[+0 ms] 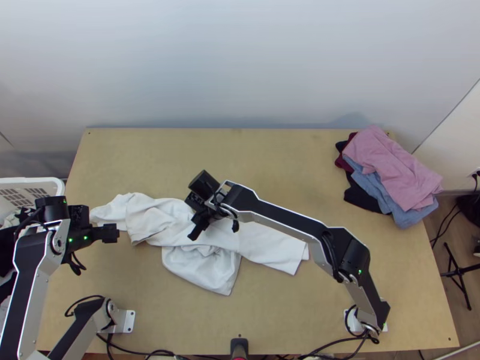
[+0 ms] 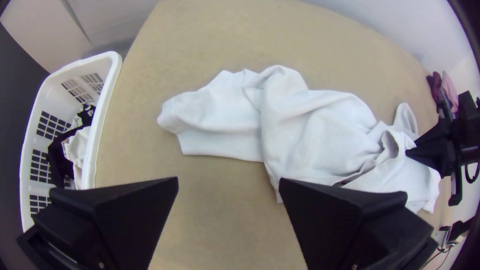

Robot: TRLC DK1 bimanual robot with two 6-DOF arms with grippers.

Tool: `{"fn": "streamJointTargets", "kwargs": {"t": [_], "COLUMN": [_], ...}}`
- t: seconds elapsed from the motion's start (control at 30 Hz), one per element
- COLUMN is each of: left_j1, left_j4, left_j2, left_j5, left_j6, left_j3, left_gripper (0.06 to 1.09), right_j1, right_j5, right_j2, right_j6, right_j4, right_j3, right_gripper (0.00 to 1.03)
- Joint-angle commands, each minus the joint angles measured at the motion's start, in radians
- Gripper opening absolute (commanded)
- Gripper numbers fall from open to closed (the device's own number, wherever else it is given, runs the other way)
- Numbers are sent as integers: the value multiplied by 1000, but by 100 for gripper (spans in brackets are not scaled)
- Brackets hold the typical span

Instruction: Fold the t-shirt

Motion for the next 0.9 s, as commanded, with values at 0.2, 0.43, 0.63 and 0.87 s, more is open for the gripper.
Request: {"fn": "streamJointTargets", "kwargs": {"t": [0.2, 0.43, 0.63, 0.87], "left_j1": [-5, -29, -154, -375], "left_j4": [2, 55, 108, 128], "left_j2": [2, 30, 76, 131], "left_j5": [0, 2, -43, -43], "left_j6": [26, 38, 21, -60], "left_j3": [-10, -15, -23, 14], "left_gripper": [104, 104, 104, 104], "right_j1": [-12, -183, -391, -615], "right_j5": [-1, -1, -1, 3], "right_j2": [-201, -397, -509, -553], "right_j6": [-15, -47, -61, -26], "right_j4": [-97, -190, -227, -153], "right_j3": [39, -12, -92, -329], "right_gripper": [3, 3, 3, 3]}}
